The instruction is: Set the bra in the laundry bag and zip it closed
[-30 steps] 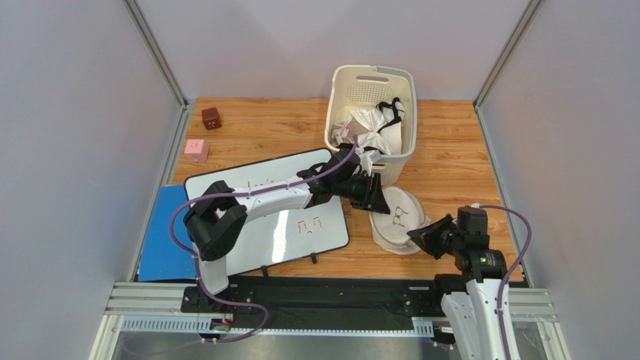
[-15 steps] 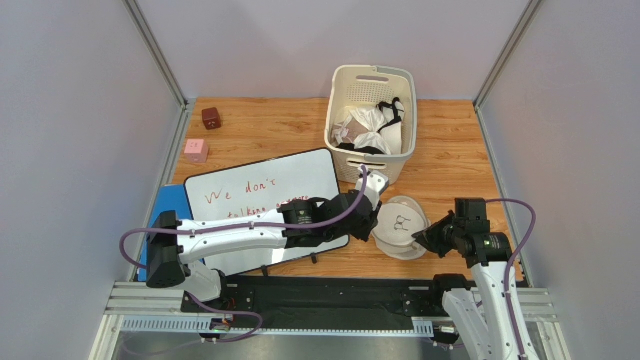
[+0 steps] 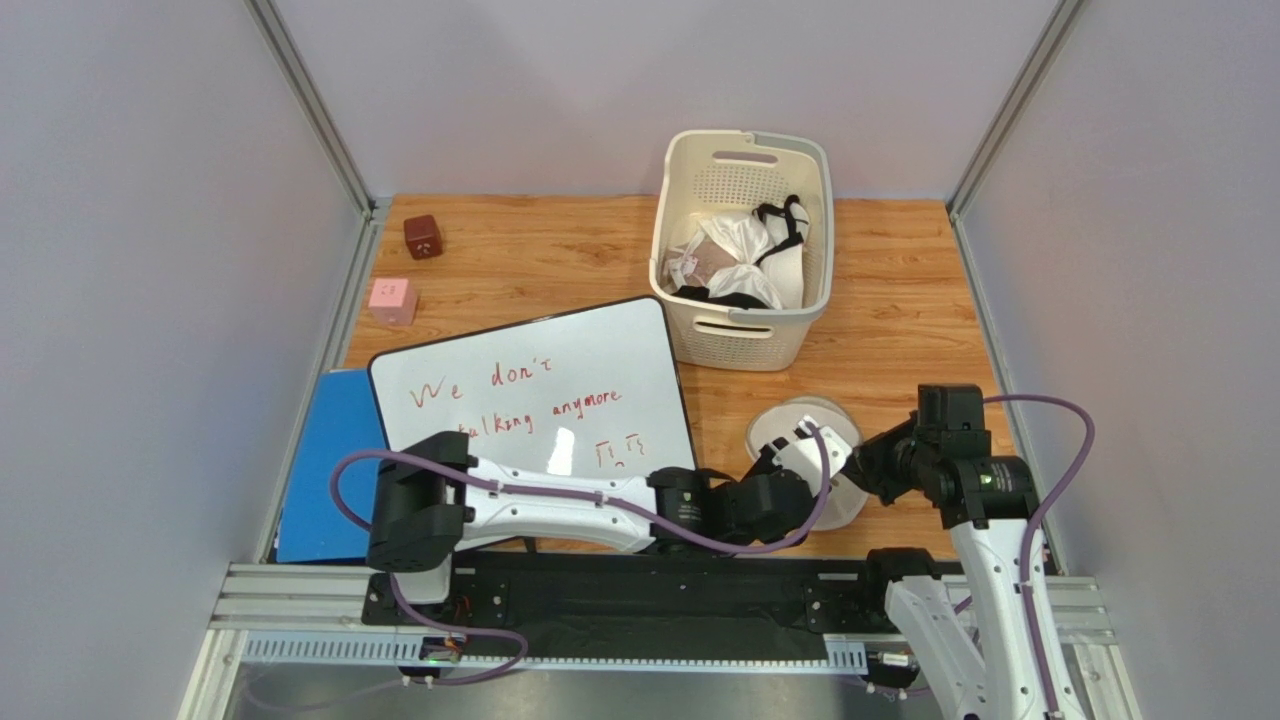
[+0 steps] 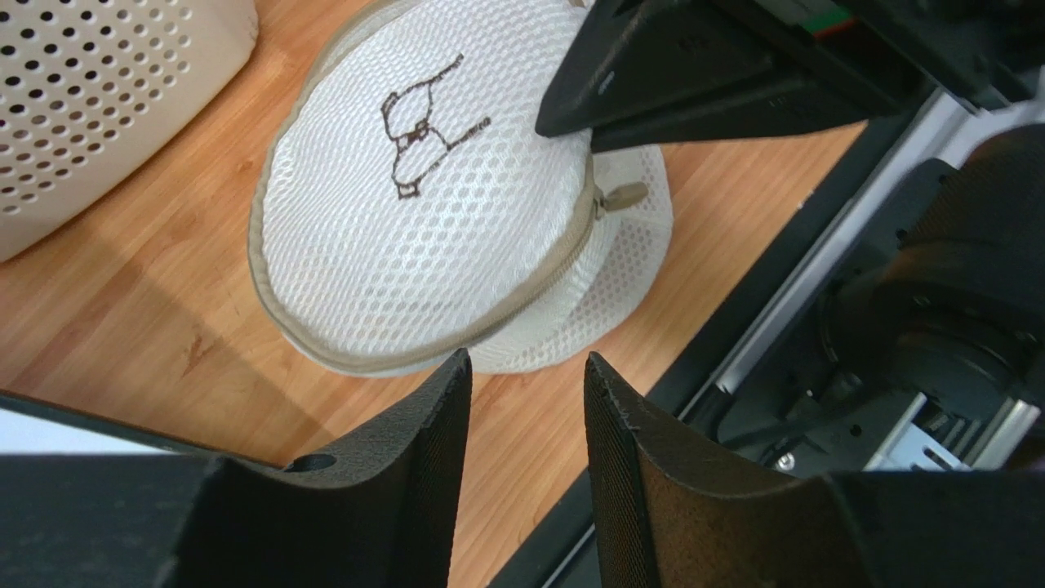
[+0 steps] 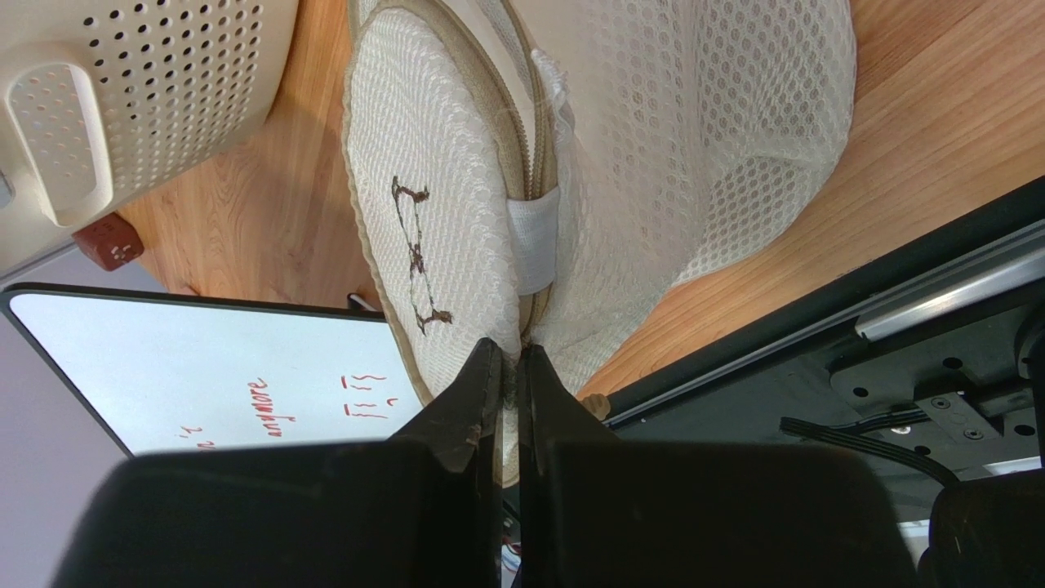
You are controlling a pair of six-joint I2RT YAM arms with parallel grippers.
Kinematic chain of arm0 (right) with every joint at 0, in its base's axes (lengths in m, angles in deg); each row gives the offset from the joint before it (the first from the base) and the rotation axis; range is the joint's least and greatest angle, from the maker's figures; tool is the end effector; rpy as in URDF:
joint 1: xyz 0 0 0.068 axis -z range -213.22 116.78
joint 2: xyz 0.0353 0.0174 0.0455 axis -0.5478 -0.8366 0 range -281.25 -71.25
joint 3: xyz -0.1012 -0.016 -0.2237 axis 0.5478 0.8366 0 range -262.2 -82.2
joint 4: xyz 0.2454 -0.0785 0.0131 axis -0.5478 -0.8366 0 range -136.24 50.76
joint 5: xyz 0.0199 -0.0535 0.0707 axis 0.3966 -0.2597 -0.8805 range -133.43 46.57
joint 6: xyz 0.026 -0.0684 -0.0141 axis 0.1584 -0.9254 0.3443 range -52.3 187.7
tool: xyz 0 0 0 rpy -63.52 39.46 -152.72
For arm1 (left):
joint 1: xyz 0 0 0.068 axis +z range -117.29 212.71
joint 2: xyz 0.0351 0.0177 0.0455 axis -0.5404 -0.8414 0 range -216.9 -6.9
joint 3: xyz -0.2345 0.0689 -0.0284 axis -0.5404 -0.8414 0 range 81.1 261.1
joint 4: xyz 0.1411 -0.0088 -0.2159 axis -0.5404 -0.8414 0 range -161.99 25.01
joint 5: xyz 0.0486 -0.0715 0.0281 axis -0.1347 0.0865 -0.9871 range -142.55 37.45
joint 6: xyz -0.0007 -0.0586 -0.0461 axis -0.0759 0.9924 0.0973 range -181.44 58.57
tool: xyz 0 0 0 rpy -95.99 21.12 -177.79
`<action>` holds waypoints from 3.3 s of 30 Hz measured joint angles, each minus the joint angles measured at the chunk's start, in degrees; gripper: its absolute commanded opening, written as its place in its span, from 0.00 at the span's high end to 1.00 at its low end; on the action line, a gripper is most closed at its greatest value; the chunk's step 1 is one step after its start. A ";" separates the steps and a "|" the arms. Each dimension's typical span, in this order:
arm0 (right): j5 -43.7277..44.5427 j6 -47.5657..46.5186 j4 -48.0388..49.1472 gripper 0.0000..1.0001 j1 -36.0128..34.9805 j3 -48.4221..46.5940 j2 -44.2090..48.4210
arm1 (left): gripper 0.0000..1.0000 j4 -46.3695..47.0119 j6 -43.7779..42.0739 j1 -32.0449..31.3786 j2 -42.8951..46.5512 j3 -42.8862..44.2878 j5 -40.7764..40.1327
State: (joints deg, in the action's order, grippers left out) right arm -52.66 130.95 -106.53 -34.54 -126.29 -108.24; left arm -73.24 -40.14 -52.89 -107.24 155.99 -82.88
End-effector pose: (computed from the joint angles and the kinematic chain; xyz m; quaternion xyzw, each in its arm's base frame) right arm 0.1305 0.0131 0.2272 0.4777 0.8366 0.2028 0.1753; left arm 0.0632 -0.4089 0.2253 0.3484 0.7862 -0.2284 0.4564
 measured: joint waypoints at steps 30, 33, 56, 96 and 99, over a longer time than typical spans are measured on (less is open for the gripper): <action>-4.72 -8.07 4.15 0.27 -0.17 3.08 0.52 | 1.00 14.97 -22.36 5.27 -2.73 -6.38 8.57; -4.11 -10.93 3.96 0.22 -0.33 3.89 1.55 | 1.00 18.38 -25.31 6.32 -1.44 -9.68 11.17; -5.31 -22.27 8.66 0.86 -0.48 1.31 -4.44 | 0.86 25.31 -36.94 7.43 6.58 -18.93 24.50; 2.78 -8.55 6.21 0.98 -0.48 1.31 -6.75 | 0.50 -7.04 16.52 9.11 -0.31 4.76 25.97; 2.78 -8.55 6.19 0.98 -0.48 1.31 -6.75 | 0.52 -9.57 18.08 9.11 -1.99 6.10 26.03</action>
State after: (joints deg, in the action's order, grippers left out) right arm -49.89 122.40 -100.34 -35.02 -124.98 -115.00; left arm -82.81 -22.06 -43.78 -109.22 162.09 -56.85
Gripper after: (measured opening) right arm 0.030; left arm 0.496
